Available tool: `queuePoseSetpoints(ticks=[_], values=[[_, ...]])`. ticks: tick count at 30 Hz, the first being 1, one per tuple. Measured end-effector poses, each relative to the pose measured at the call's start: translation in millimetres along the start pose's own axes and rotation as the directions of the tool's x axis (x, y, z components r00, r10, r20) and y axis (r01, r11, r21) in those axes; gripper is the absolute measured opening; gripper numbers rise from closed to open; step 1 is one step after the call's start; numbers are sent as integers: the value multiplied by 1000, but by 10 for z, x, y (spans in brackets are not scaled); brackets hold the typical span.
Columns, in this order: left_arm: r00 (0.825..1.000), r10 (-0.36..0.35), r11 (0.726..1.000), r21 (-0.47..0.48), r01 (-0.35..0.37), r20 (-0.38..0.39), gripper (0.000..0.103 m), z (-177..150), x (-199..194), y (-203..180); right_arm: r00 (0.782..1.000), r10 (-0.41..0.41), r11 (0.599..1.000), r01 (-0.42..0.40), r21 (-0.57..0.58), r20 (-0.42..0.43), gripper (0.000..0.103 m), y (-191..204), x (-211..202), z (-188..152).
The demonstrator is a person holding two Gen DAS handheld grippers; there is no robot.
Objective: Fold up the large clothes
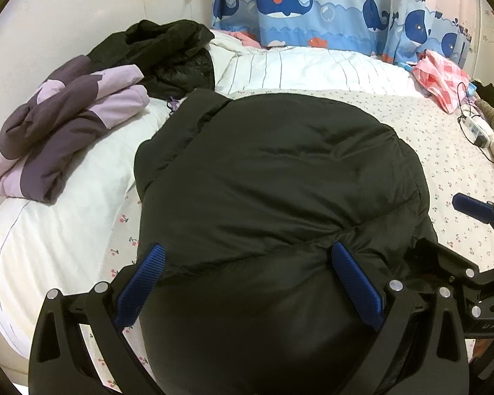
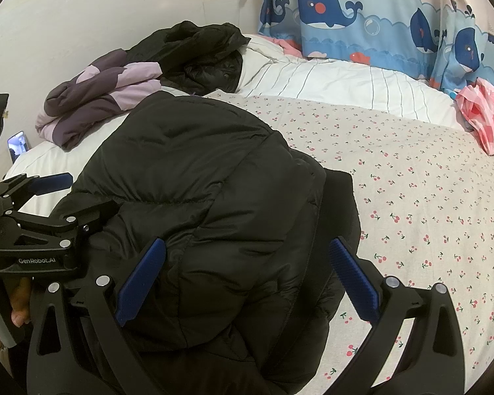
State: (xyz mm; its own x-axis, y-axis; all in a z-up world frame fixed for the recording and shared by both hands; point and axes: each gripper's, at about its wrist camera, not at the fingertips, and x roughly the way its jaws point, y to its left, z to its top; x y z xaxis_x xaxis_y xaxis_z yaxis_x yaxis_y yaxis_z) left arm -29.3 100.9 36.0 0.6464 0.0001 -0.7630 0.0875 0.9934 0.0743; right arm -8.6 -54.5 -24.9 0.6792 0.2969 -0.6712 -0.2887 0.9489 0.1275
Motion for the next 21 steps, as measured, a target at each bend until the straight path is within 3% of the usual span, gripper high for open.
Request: queuePoseSetpoints(ticks=[10, 21], values=[[995, 86, 995, 51, -88, 44, 97, 24, -98, -128, 1000, 1, 1000, -1, -1, 1, 96, 5, 8, -10], [996, 79, 996, 32, -80, 32, 97, 40, -122, -129, 1000, 2, 1000, -2, -5, -1, 96, 11, 20, -19]])
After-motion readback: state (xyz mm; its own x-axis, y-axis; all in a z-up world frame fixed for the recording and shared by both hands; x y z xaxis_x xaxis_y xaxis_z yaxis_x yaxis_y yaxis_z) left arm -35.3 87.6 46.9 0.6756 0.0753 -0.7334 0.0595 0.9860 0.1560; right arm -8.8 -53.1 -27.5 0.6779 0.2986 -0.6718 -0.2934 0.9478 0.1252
